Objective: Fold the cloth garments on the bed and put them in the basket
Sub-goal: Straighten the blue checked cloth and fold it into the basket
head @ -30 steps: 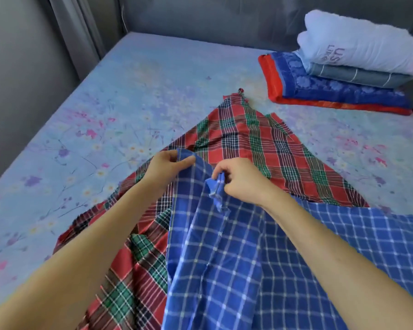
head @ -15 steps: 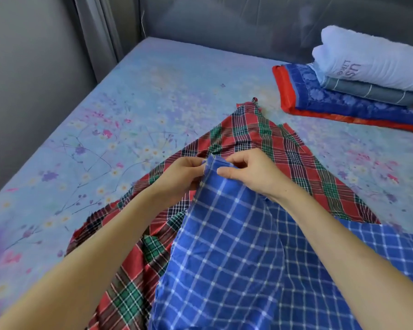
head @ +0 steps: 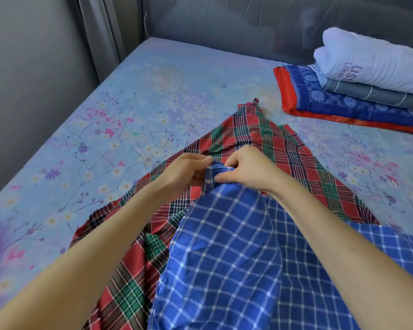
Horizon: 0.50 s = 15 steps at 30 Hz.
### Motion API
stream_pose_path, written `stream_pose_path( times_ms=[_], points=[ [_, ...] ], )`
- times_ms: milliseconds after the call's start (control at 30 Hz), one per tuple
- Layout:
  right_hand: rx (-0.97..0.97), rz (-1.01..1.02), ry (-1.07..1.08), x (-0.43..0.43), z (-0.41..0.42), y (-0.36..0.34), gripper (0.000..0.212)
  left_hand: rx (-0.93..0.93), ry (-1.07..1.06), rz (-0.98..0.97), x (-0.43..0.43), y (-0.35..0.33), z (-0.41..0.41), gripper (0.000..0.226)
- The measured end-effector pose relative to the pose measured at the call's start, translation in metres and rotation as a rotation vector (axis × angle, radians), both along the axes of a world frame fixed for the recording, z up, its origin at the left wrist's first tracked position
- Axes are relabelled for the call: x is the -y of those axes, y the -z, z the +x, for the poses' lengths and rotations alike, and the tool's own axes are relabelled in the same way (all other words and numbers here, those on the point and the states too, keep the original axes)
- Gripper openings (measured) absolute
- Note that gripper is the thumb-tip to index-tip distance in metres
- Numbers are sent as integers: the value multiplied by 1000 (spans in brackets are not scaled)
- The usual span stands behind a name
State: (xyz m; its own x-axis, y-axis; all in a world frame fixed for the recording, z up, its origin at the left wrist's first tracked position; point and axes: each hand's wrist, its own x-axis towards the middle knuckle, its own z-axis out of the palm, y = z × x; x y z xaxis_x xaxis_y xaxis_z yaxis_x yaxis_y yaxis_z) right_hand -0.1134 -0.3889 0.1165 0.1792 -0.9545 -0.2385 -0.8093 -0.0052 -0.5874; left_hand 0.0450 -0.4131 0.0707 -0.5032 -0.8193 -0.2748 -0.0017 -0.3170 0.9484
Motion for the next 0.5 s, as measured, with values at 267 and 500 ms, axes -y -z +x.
stream_pose_path(
  times_ms=[267,500],
  points=[
    [-178,-138,55,-7,1,6,31,126,21,-169,-10,5,2,22],
    [51,-141,14,-46,-11,-5,20,155,71,-170,-47,-14,-2,40]
  ],
)
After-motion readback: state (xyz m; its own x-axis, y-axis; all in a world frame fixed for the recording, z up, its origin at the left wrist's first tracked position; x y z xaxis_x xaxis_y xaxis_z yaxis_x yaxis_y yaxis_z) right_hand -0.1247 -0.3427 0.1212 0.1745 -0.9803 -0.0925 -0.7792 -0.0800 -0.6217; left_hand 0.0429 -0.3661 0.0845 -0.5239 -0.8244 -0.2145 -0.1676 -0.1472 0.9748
